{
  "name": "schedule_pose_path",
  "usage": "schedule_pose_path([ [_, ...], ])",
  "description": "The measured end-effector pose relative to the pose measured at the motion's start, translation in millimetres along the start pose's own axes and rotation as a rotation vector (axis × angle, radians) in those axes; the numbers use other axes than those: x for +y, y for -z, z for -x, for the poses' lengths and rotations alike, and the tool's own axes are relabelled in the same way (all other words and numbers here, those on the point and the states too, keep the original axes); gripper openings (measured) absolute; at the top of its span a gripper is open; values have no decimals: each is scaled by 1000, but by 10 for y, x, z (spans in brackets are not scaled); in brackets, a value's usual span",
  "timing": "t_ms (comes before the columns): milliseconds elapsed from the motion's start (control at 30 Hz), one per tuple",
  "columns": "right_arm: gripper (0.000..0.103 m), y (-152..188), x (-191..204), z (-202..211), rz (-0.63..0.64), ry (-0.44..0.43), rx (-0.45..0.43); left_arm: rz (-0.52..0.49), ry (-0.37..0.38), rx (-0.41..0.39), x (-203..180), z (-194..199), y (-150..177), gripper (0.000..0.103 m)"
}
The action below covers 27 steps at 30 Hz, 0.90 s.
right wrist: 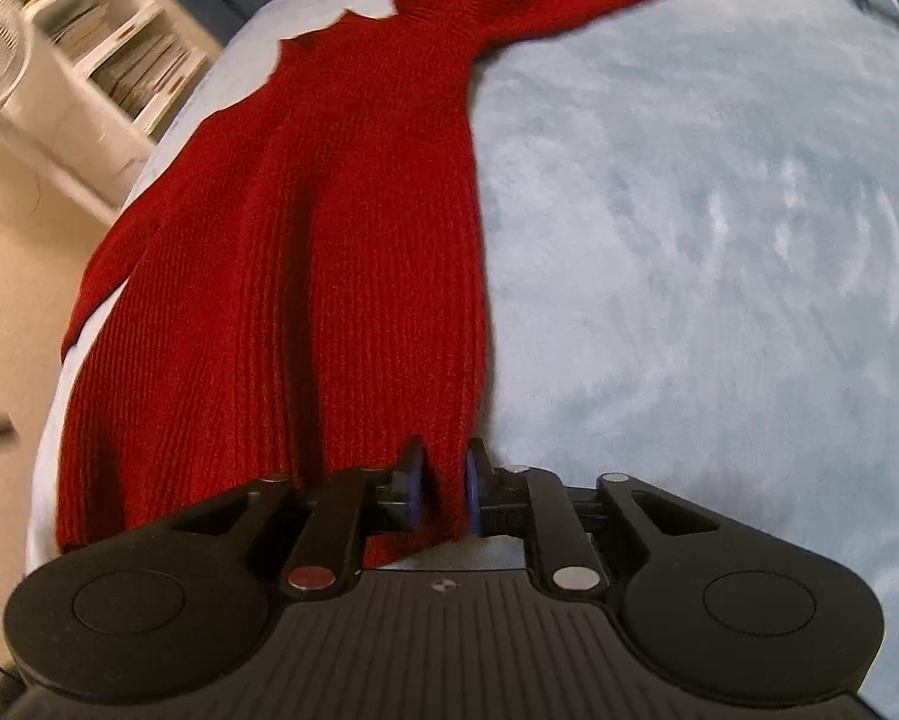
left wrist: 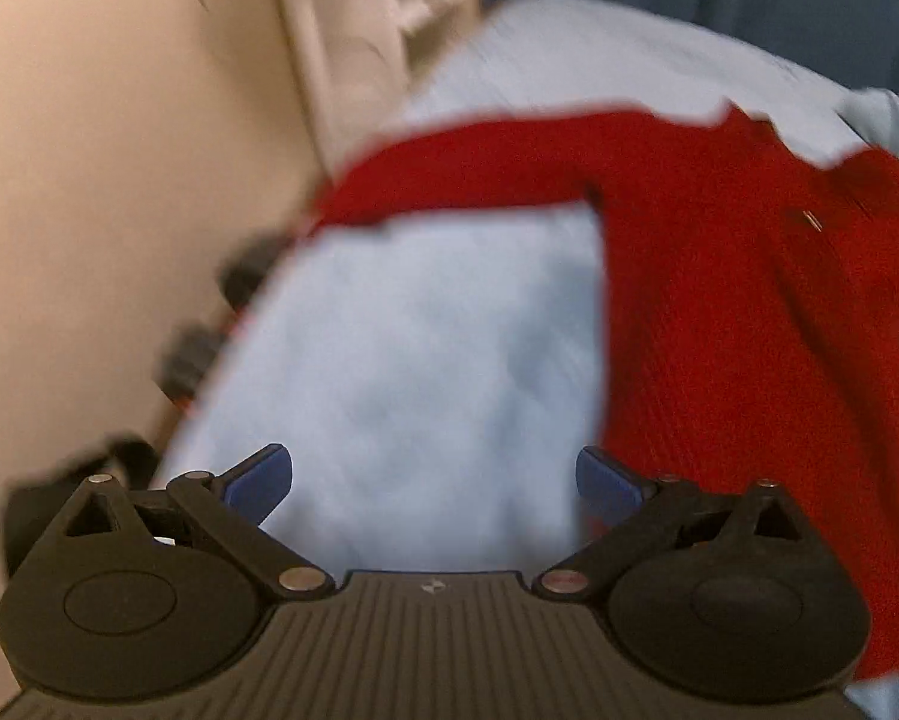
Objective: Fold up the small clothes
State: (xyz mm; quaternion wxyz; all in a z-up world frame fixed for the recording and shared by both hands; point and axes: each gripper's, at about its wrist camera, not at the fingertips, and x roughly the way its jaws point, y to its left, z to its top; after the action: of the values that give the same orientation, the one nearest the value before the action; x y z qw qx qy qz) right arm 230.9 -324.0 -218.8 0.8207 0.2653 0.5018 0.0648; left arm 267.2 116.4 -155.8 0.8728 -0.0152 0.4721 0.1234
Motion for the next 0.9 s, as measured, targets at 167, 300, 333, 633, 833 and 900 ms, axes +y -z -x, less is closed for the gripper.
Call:
schedule_pose_path([
  [167,54,55,-91,-25,-93,-64,30,4,55,72,-83,-92,374,102],
  [300,42,77,-29,-70,-70,-109,25,-17,83,68,-90,105,514,102],
  [333,9,63,-2,-73,-52,-102,16,-25,98,67,-118,89,543,102],
  [633,7,-488,-288,550,-92,185,-333,-250,256,105,-420,72,751,103],
  [833,7,-716,-549,667,-99,273,-397,-221,159,89,-497,-243,647,103],
  [900,7,-804,-563,654,-65,239,-390,-162,179,86,-407,-270,532,103],
])
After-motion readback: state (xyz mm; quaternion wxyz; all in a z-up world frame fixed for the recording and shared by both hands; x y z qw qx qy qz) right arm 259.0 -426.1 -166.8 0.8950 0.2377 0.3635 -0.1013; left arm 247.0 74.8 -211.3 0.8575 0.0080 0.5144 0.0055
